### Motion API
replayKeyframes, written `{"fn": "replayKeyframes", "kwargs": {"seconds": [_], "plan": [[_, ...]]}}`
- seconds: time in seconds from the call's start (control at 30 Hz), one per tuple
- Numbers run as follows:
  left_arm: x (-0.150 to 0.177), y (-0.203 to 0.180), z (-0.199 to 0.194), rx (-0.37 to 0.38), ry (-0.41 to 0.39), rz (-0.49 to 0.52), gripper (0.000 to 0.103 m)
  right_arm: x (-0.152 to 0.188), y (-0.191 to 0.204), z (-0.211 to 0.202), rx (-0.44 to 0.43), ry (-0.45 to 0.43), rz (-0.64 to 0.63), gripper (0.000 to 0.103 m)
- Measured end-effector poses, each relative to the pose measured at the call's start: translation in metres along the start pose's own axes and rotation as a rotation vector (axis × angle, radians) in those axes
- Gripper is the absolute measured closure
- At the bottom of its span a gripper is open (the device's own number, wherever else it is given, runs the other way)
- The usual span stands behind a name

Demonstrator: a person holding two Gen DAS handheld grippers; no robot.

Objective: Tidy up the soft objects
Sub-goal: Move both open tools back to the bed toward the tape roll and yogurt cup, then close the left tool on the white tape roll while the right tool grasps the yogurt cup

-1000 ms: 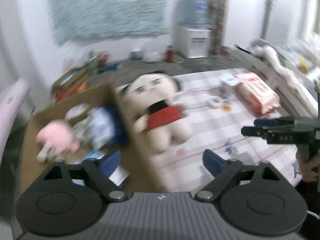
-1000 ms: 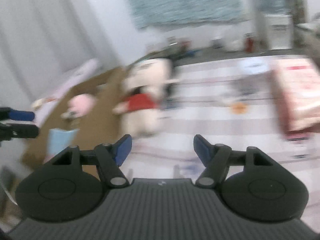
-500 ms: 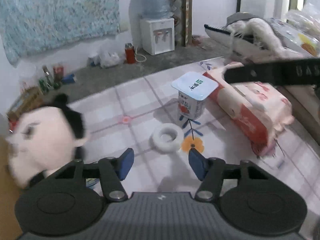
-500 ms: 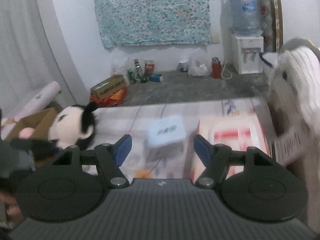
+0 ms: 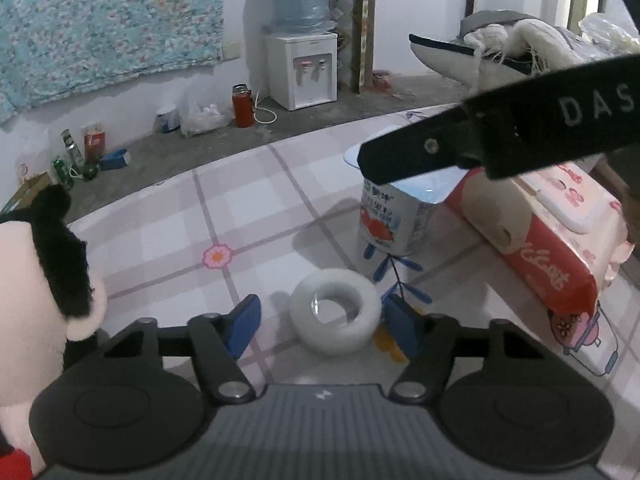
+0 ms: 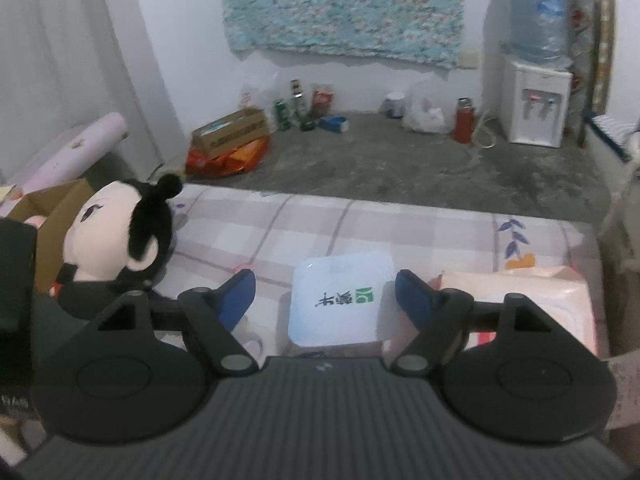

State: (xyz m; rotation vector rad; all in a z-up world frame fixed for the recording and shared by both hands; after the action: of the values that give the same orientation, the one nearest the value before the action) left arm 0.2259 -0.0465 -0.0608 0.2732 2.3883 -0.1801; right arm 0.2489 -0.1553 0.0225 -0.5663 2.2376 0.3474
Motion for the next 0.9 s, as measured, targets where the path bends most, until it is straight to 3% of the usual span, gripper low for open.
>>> {"fn": "replayKeyframes", "kwargs": {"seconds": [0.03,0.2,0.33,0.5,0.6,0.67,0.7,0.8,0.9], "plan": [[0.000,0.000,0.000,0.004,-0.003,0.001,0.054,0.001,-0.001,-0.002,-0.008,-0.008,0.004,0.024],[-0.003,-0.002,0.001,-0.021,0.006,-0.014,0.054,0.003,-0.005,-0.002,-0.027,-0.008,0.037,0.023],[-0.004,-0.001,-0.002,-0.026,0.026,-0.027,0.054,0.006,0.007,-0.001,-0.036,0.005,-0.035,0.009],[0.000,-0.002,-0.009,-0.036,0.050,-0.019,0.054,0.005,0.008,0.002,-0.005,0.009,-0.027,0.007],[0.002,-0.002,-0.012,-0.044,0.066,-0.027,0.054,0.017,-0.001,0.017,-0.005,0.096,0.056,0.007],[0.004,-0.003,-0.014,-0.046,0.074,-0.020,0.054,0.023,0.001,0.020,-0.017,0.068,0.035,0.007],[0.004,-0.005,-0.015,-0.047,0.077,-0.009,0.054,0.023,0.004,0.020,0.000,0.064,0.012,0.011],[0.006,-0.008,-0.018,-0.052,0.082,0.008,0.054,0.021,0.003,0.015,0.035,0.028,0.039,0.043],[0.007,-0.010,-0.018,-0.056,0.079,0.004,0.054,0.023,-0.007,0.014,0.019,0.009,0.126,0.044]]}}
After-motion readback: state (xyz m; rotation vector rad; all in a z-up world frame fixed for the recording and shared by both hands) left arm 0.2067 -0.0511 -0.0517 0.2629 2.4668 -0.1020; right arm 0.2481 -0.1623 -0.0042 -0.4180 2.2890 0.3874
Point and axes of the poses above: each gripper's, at about its wrist camera, not at the fingertips, and z roughly the way its jaws point, y to its left, x to its underside, the point moved 6 cm from there along z, roughly the way its jaws point, and after that the axes turned 11 degrees about -z, right-handed, at the moved point
